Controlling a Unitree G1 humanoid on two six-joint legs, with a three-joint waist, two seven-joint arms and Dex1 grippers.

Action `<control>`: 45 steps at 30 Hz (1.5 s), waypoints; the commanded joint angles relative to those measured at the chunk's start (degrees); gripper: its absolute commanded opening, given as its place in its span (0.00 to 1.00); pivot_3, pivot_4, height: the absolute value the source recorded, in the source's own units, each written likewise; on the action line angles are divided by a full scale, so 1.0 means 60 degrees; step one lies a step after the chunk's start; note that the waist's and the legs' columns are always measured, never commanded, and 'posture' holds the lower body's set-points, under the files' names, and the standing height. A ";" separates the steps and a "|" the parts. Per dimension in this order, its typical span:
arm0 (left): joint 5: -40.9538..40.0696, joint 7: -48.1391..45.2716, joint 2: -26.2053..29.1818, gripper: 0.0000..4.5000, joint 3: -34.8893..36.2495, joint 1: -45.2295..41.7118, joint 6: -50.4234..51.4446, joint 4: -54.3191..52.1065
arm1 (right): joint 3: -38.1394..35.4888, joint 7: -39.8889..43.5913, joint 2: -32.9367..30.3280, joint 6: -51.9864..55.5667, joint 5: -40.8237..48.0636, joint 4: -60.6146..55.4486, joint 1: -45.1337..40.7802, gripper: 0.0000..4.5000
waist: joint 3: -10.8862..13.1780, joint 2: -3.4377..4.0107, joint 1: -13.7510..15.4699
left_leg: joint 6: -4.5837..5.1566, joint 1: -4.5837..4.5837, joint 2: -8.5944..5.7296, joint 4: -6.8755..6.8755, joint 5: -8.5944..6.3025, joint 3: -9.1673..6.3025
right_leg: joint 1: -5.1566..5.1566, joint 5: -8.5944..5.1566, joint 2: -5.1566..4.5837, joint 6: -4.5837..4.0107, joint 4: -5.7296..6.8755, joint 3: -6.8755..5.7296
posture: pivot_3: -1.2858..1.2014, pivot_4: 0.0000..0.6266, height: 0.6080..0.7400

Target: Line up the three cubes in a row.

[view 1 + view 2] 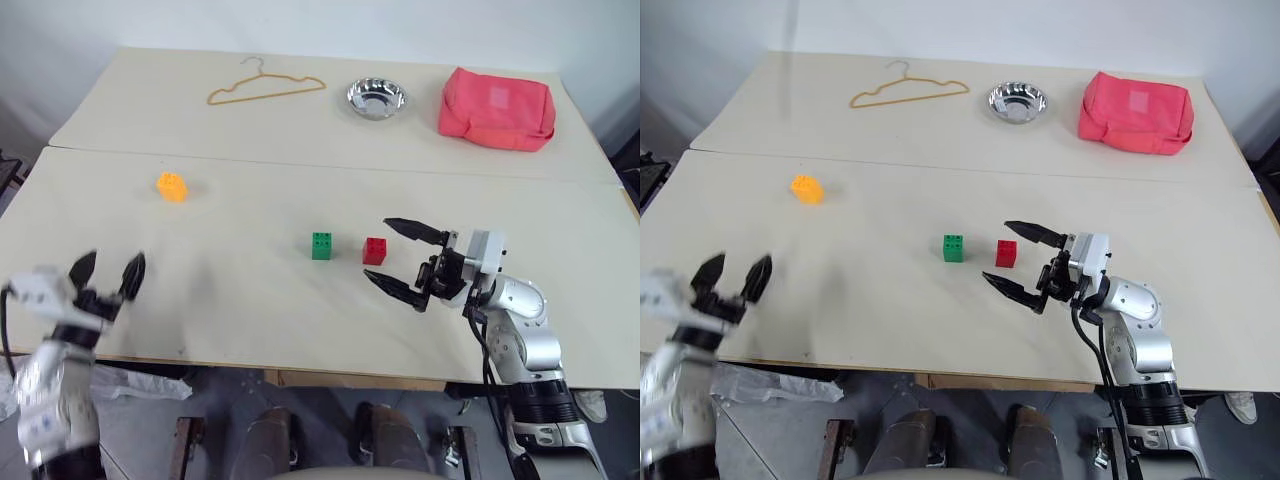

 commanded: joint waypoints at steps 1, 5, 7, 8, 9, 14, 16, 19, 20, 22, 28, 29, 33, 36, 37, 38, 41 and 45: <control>0.0710 -0.0197 0.0769 1.00 -0.0802 -0.1718 0.0186 0.2037 | -0.0033 -0.0150 -0.0141 0.0143 -0.0003 -0.0459 0.0048 1.00 | -0.0002 0.0000 -0.0106 | 0.0001 0.0005 -0.0012 -0.0011 -0.0001 0.0009 | -0.0006 0.0000 -0.0006 0.0000 0.0007 0.0004 | 0.52 0.24 1.00; 0.1486 -0.0749 0.1189 1.00 -0.1687 -0.4210 -0.0544 0.5288 | -0.0043 -0.0306 -0.0242 0.0317 -0.0041 -0.0697 0.0163 1.00 | -0.0004 -0.0001 -0.0264 | 0.0001 0.0007 -0.0059 -0.0049 -0.0002 0.0023 | -0.0022 0.0000 -0.0003 0.0001 0.0002 -0.0021 | 0.52 0.24 1.00; 0.2035 -0.0895 0.1280 1.00 -0.2173 -0.5103 -0.1087 0.6717 | -0.0127 -0.0414 -0.0319 0.0298 -0.0132 -0.0767 0.0278 1.00 | -0.0004 -0.0001 -0.0280 | -0.0003 0.0004 -0.0059 -0.0063 -0.0003 0.0024 | -0.0031 -0.0001 0.0002 0.0002 -0.0001 -0.0034 | 0.52 0.24 1.00; 0.2182 -0.0830 0.1296 1.00 -0.2267 -0.5462 -0.1261 0.7320 | -0.0170 -0.0466 -0.0348 0.0262 -0.0183 -0.0791 0.0335 1.00 | -0.0004 -0.0001 -0.0293 | -0.0004 0.0002 -0.0059 -0.0064 -0.0003 0.0023 | -0.0032 -0.0001 0.0005 0.0002 0.0000 -0.0039 | 0.52 0.24 1.00; 0.2323 -0.0670 0.1319 1.00 -0.2340 -0.5741 -0.1384 0.7820 | -0.0210 -0.0525 -0.0374 0.0234 -0.0219 -0.0825 0.0391 1.00 | -0.0003 -0.0002 -0.0303 | -0.0004 0.0002 -0.0058 -0.0067 -0.0004 0.0025 | -0.0032 -0.0001 0.0006 0.0002 -0.0011 -0.0040 | 0.52 0.24 1.00; 0.2771 -0.0086 0.1356 0.91 -0.2571 -0.6395 -0.1687 0.9172 | -0.0476 -0.0866 -0.0494 0.0160 -0.0249 -0.1151 0.0795 1.00 | -0.0002 -0.0005 -0.0300 | -0.0004 -0.0003 -0.0058 -0.0060 -0.0004 0.0023 | -0.0031 -0.0001 0.0001 0.0003 -0.0012 -0.0034 | 0.52 0.24 1.00; 0.2657 -0.0373 0.1312 0.79 -0.2485 -0.6454 -0.1754 0.9286 | -0.0527 -0.0980 -0.0487 0.0099 -0.0249 -0.1263 0.0972 1.00 | -0.0001 -0.0008 -0.0275 | -0.0003 -0.0004 -0.0058 -0.0055 -0.0004 0.0022 | -0.0030 -0.0001 -0.0001 0.0003 -0.0008 -0.0032 | 0.52 0.24 1.00; 0.2530 -0.0936 0.1283 0.59 -0.2384 -0.6467 -0.2082 0.9463 | -0.0521 -0.1079 -0.0454 0.0008 -0.0272 -0.1334 0.1175 1.00 | 0.0000 -0.0010 -0.0261 | -0.0003 -0.0006 -0.0057 -0.0046 -0.0004 0.0023 | -0.0030 -0.0001 -0.0002 0.0002 -0.0005 -0.0030 | 0.52 0.24 1.00; 0.2523 -0.1081 0.1286 0.50 -0.2370 -0.6468 -0.2184 0.9524 | -0.0515 -0.1093 -0.0455 -0.0018 -0.0276 -0.1337 0.1218 1.00 | 0.0000 -0.0010 -0.0247 | -0.0003 -0.0006 -0.0056 -0.0046 -0.0003 0.0023 | -0.0030 -0.0001 -0.0002 0.0002 -0.0006 -0.0028 | 0.52 0.24 1.00; 0.2473 -0.1683 0.1281 0.37 -0.2321 -0.6444 -0.2612 0.9613 | -0.0556 -0.1139 -0.0463 -0.0052 -0.0243 -0.1358 0.1348 1.00 | -0.0001 -0.0012 -0.0227 | -0.0003 -0.0006 -0.0057 -0.0043 -0.0004 0.0018 | -0.0027 -0.0001 -0.0006 0.0003 -0.0004 -0.0029 | 0.52 0.24 1.00; 0.2232 -0.4829 0.1494 0.32 -0.2346 -0.6464 -0.3418 0.9488 | -0.0809 -0.1052 -0.0750 0.0011 -0.0114 -0.1673 0.2087 1.00 | -0.0001 -0.0013 -0.0249 | -0.0002 -0.0010 -0.0064 -0.0045 -0.0003 0.0017 | -0.0027 -0.0001 -0.0005 0.0002 -0.0006 -0.0036 | 0.52 0.24 1.00; 0.2124 -0.6068 0.1518 0.32 -0.2474 -0.6455 -0.3695 0.9204 | -0.0897 -0.1027 -0.0843 0.0038 -0.0077 -0.1694 0.2150 1.00 | -0.0001 -0.0013 -0.0255 | -0.0002 -0.0010 -0.0066 -0.0045 -0.0003 0.0025 | -0.0028 -0.0001 -0.0006 0.0003 -0.0008 -0.0034 | 0.52 0.24 1.00; 0.2625 -0.9063 0.1592 0.32 -0.3527 -0.6316 -0.5067 0.8602 | -0.1101 -0.0936 -0.1139 0.0053 -0.0033 -0.1607 0.2206 1.00 | -0.0001 -0.0013 -0.0254 | -0.0002 -0.0006 -0.0061 -0.0038 -0.0003 0.0040 | -0.0028 -0.0001 -0.0003 0.0002 -0.0010 -0.0028 | 0.52 0.24 1.00; 0.2770 -1.0568 0.1427 0.32 -0.4166 -0.6261 -0.5213 0.8458 | -0.1160 -0.0908 -0.1207 0.0068 0.0015 -0.1541 0.2219 1.00 | -0.0001 -0.0013 -0.0253 | -0.0002 -0.0004 -0.0061 -0.0037 -0.0003 0.0042 | -0.0027 -0.0001 -0.0003 0.0002 -0.0009 -0.0026 | 0.52 0.24 1.00; 0.2804 -1.0766 0.1402 0.32 -0.4299 -0.6277 -0.5221 0.8502 | -0.1147 -0.0885 -0.1220 0.0063 0.0012 -0.1526 0.2229 1.00 | -0.0001 -0.0013 -0.0252 | -0.0002 -0.0004 -0.0061 -0.0037 -0.0003 0.0044 | -0.0026 -0.0001 -0.0001 0.0002 -0.0009 -0.0026 | 0.52 0.24 1.00; 0.2859 -1.0856 0.1355 0.32 -0.4492 -0.6313 -0.5321 0.8595 | -0.1124 -0.0863 -0.1222 0.0053 0.0002 -0.1519 0.2233 1.00 | -0.0001 -0.0013 -0.0252 | -0.0001 -0.0004 -0.0061 -0.0037 -0.0003 0.0044 | -0.0028 -0.0001 -0.0002 0.0002 -0.0009 -0.0024 | 0.52 0.24 1.00; 0.2993 -1.0898 0.1193 0.32 -0.4986 -0.6447 -0.5739 0.8876 | -0.1096 -0.0866 -0.1204 0.0081 -0.0001 -0.1517 0.2172 1.00 | -0.0001 -0.0014 -0.0249 | 0.0000 -0.0006 -0.0058 -0.0035 -0.0003 0.0041 | -0.0028 -0.0001 -0.0003 0.0002 -0.0008 -0.0024 | 0.52 0.24 1.00; 0.3439 -1.0830 0.0782 0.32 -0.5486 -0.6815 -0.6236 0.9472 | -0.1133 -0.0833 -0.1268 0.0112 0.0008 -0.1532 0.2172 1.00 | 0.0000 -0.0015 -0.0196 | 0.0004 -0.0010 -0.0061 -0.0028 -0.0001 0.0033 | -0.0024 -0.0001 -0.0007 0.0003 -0.0007 -0.0026 | 0.52 0.24 1.00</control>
